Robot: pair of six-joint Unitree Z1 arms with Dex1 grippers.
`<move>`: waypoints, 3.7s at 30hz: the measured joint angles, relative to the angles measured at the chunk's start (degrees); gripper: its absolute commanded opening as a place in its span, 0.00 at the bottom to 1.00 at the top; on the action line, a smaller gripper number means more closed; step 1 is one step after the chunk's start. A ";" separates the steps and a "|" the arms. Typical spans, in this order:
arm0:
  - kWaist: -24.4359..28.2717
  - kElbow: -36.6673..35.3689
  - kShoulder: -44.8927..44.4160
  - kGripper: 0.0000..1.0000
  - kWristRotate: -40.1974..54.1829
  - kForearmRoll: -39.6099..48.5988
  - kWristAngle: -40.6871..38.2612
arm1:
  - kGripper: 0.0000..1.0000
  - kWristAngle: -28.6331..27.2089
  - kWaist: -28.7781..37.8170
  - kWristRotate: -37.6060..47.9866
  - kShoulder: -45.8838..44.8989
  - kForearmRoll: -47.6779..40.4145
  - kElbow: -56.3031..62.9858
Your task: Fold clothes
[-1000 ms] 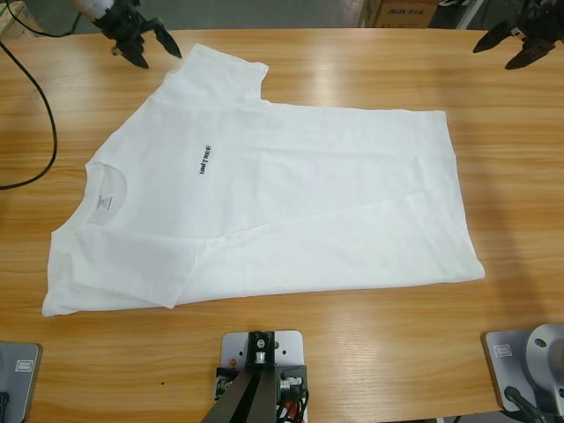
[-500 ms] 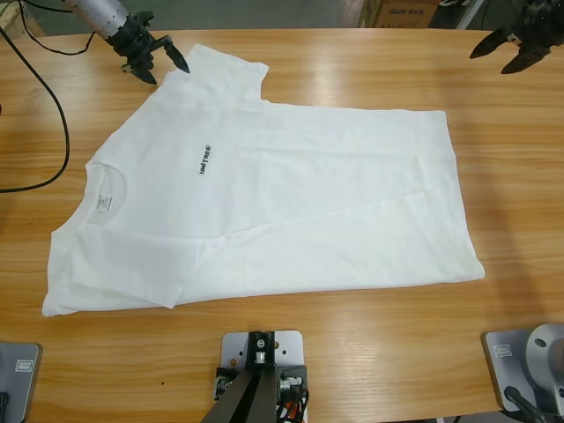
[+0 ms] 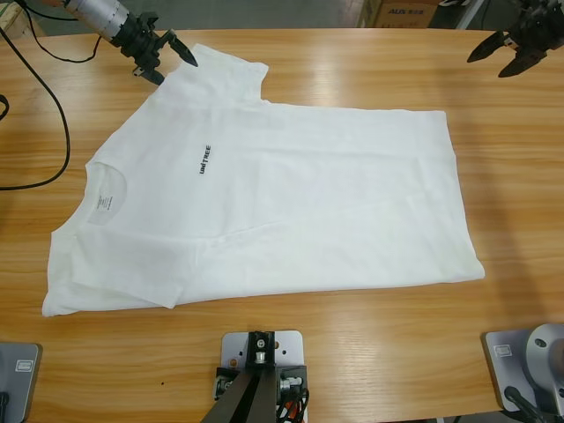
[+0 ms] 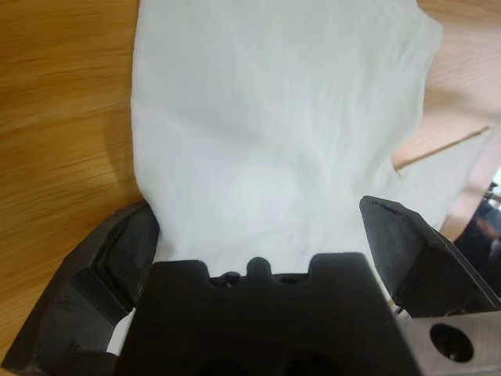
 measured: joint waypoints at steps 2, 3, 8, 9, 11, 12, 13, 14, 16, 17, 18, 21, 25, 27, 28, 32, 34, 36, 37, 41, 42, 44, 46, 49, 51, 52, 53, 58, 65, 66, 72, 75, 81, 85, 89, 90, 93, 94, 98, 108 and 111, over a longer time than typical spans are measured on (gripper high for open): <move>0.00 -0.04 0.24 1.00 0.00 0.00 -0.98 | 1.00 0.00 -0.17 -0.17 0.00 0.00 0.00; 0.00 -0.07 0.34 0.99 0.01 0.00 -1.42 | 1.00 0.00 -0.37 -0.30 0.00 0.00 0.00; 0.00 -0.07 0.62 0.54 2.97 0.00 -3.29 | 1.00 0.00 -0.98 -0.58 0.00 0.00 0.00; 0.00 -0.07 0.67 0.43 3.06 0.00 -3.36 | 1.00 0.00 -1.06 -0.58 0.00 0.00 0.00; 0.00 -0.07 0.88 0.19 3.12 0.00 -3.43 | 1.00 0.00 -1.23 -0.58 0.00 0.00 0.00; 0.00 -0.07 0.98 0.09 3.12 0.00 -3.45 | 1.00 0.00 -1.34 -0.58 0.00 0.00 0.00; 0.00 -0.07 1.12 0.01 3.12 0.01 -3.46 | 1.00 0.00 -1.44 -0.58 0.00 0.00 0.00; 0.00 -0.07 1.25 0.00 3.12 0.04 -3.47 | 1.00 0.00 -1.56 -0.58 0.00 0.00 0.00; 0.00 -0.07 1.53 0.00 3.12 0.08 -3.49 | 0.97 0.00 -1.78 -0.60 0.00 0.00 0.00; 0.00 -0.07 1.59 0.00 3.12 0.13 -3.50 | 0.91 0.00 -1.85 -0.64 0.00 0.00 0.00; 0.00 -0.07 1.67 0.00 3.12 0.18 -3.50 | 0.83 0.00 -1.90 -0.67 0.00 0.00 0.00; 0.00 -0.07 2.03 0.00 3.12 0.50 -3.50 | 0.73 0.00 -1.92 -0.70 0.00 -0.02 0.00; 0.01 -0.07 2.47 0.00 3.20 1.26 -3.50 | 0.73 2.03 -2.61 -0.70 0.00 -0.29 0.00; 0.08 -0.07 2.67 0.00 3.83 1.93 -3.50 | 0.73 3.74 -3.39 -0.70 0.01 -0.31 0.00; 0.12 -0.07 2.75 0.00 4.09 2.13 -3.50 | 0.73 4.84 -3.72 -0.70 0.05 -0.31 0.01; 0.16 -0.07 2.94 0.00 4.63 2.55 -3.50 | 0.75 9.51 -4.21 -0.71 0.10 -1.86 3.30; 0.16 -0.07 2.94 0.00 4.69 2.81 -3.50 | 0.75 11.52 -4.32 -0.91 0.11 -4.03 7.68; 0.16 -0.07 2.94 0.00 4.87 3.31 -3.50 | 0.75 12.72 -4.39 -1.16 0.11 -6.54 11.96; 0.16 -0.07 2.94 0.00 5.04 3.60 -3.49 | 0.75 12.99 -4.40 -1.21 0.11 -7.88 13.84; 0.16 -0.07 2.94 0.00 5.67 4.89 -3.49 | 0.74 13.38 -4.44 -1.29 0.11 -10.79 17.06; 0.16 -0.07 2.94 0.00 5.69 5.09 -3.48 | 0.74 13.45 -4.44 -1.29 0.11 -11.17 17.09; 0.16 -0.07 2.94 0.00 5.76 5.37 -3.48 | 0.72 13.63 -4.44 -1.29 0.11 -11.56 17.09; 0.15 -0.07 2.94 0.00 6.05 5.67 -3.33 | 0.57 13.74 -4.44 -1.29 0.11 -11.71 17.09; 0.15 -0.07 2.94 0.00 6.44 5.94 -3.28 | 0.56 13.92 -4.44 -1.29 0.16 -11.82 17.09; 0.14 -0.07 2.94 0.00 6.58 6.02 -3.28 | 0.57 13.93 -4.39 -1.29 0.30 -11.85 17.09; 0.13 -0.07 2.94 0.00 6.59 6.08 -3.26 | 0.59 13.93 -4.25 -1.29 0.39 -11.89 17.09; 0.12 -0.07 2.93 0.00 6.59 6.14 -3.21 | 0.63 13.93 -4.02 -1.29 0.49 -11.98 17.09; 0.12 -0.10 2.93 0.00 6.63 7.01 -2.86 | 0.67 13.29 -1.27 -1.29 2.12 -12.61 17.32; 0.12 -0.14 2.93 0.00 7.18 7.79 -2.73 | 0.62 12.40 -0.35 -0.80 2.90 -13.39 17.65; 0.11 -0.14 2.93 0.00 7.18 7.79 -2.72 | 0.60 12.19 -0.35 -0.62 2.90 -13.39 17.65; 0.06 -0.14 2.93 0.00 7.19 8.05 -2.70 | 0.60 11.39 -0.34 0.15 2.94 -13.39 17.66; 0.05 -0.14 2.93 0.00 7.19 8.33 -2.70 | 0.63 11.25 -0.34 0.86 3.07 -13.39 17.66; 0.05 -0.14 2.93 0.00 7.29 8.47 -2.70 | 0.60 10.65 -0.14 1.59 3.54 -13.69 17.66; 0.04 -0.14 2.93 0.00 7.32 8.47 -2.70 | 0.57 9.71 0.49 1.70 3.54 -13.85 17.62; 0.03 -0.14 2.93 0.00 7.32 8.47 -2.69 | 0.48 8.80 1.05 1.86 3.52 -13.87 17.46; 0.03 -0.14 2.93 0.00 7.32 8.47 -2.69 | 0.47 8.61 1.11 1.96 3.52 -13.87 17.43; 0.03 -0.14 2.93 0.00 7.33 8.48 -2.69 | 0.47 8.09 1.30 2.14 3.52 -13.87 17.43; 0.03 -0.14 2.93 0.00 7.33 8.48 -2.69 | 0.44 7.96 1.46 2.14 3.52 -13.89 17.43; 0.03 -0.14 2.93 0.00 7.53 8.48 -2.69 | 0.06 7.92 2.78 2.26 3.52 -13.94 17.43; -0.01 -0.23 2.92 0.00 7.79 8.58 -2.20 | 0.00 7.92 3.33 2.32 4.70 -14.15 17.43; -0.01 -0.23 2.92 0.00 7.79 8.58 -2.20 | 0.00 7.74 3.33 2.33 4.89 -14.15 17.43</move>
